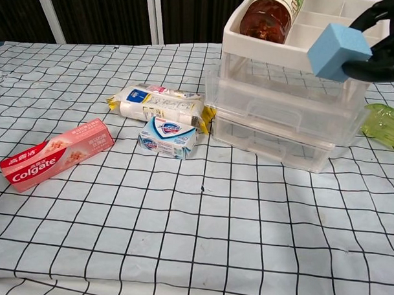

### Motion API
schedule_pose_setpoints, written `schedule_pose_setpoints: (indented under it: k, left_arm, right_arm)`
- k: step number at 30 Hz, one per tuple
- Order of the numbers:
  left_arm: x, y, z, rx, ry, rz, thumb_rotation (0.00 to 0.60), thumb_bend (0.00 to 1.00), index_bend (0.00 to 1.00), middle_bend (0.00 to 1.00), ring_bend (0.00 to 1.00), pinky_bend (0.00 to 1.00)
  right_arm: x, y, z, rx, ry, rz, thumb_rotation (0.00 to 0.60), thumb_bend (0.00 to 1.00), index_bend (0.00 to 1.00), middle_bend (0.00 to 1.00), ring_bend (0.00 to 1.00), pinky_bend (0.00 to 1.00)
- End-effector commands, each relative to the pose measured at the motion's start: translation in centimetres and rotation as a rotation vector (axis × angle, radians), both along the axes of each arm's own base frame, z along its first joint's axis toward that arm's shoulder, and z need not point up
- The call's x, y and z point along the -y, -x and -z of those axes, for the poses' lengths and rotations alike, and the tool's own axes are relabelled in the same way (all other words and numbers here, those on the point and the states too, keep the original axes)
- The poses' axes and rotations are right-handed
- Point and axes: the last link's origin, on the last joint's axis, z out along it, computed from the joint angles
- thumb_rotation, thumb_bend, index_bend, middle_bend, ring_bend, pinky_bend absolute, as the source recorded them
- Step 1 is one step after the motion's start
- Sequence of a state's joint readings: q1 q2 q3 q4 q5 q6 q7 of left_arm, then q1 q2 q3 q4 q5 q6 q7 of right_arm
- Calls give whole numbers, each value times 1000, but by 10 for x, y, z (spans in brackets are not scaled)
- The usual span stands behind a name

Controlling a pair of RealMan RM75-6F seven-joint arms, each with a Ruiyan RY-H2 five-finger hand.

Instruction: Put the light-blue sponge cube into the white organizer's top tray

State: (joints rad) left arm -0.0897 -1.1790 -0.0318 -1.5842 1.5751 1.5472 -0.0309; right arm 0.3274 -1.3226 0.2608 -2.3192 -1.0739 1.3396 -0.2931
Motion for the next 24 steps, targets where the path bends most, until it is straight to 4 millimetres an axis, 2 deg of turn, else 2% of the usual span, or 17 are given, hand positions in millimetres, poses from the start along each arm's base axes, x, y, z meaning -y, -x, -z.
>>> schedule_pose_setpoints:
  k: [1, 9, 19, 24]
  left_arm:
    - [0, 0, -1, 1, -2, 1, 600, 58, 0, 0, 0, 0]
    - [0, 0, 0, 2, 2, 3, 600, 58, 0, 0, 0, 0]
    - [1, 0, 0, 4, 1, -1, 600, 58, 0, 0, 0, 0]
    - [1, 0, 0, 5, 1, -3, 600, 58, 0, 0, 0, 0]
  right_arm:
    - [14, -3, 4, -19, 45, 27, 600, 334, 679, 828, 868, 805]
    - [25, -1, 8, -51, 80, 73, 600, 333, 673, 828, 868, 806]
    - [24, 6, 14, -61, 70, 106, 600, 332, 437, 828, 868, 805]
    - [22, 7, 17, -53, 62, 110, 600, 328, 381, 828, 868, 805]
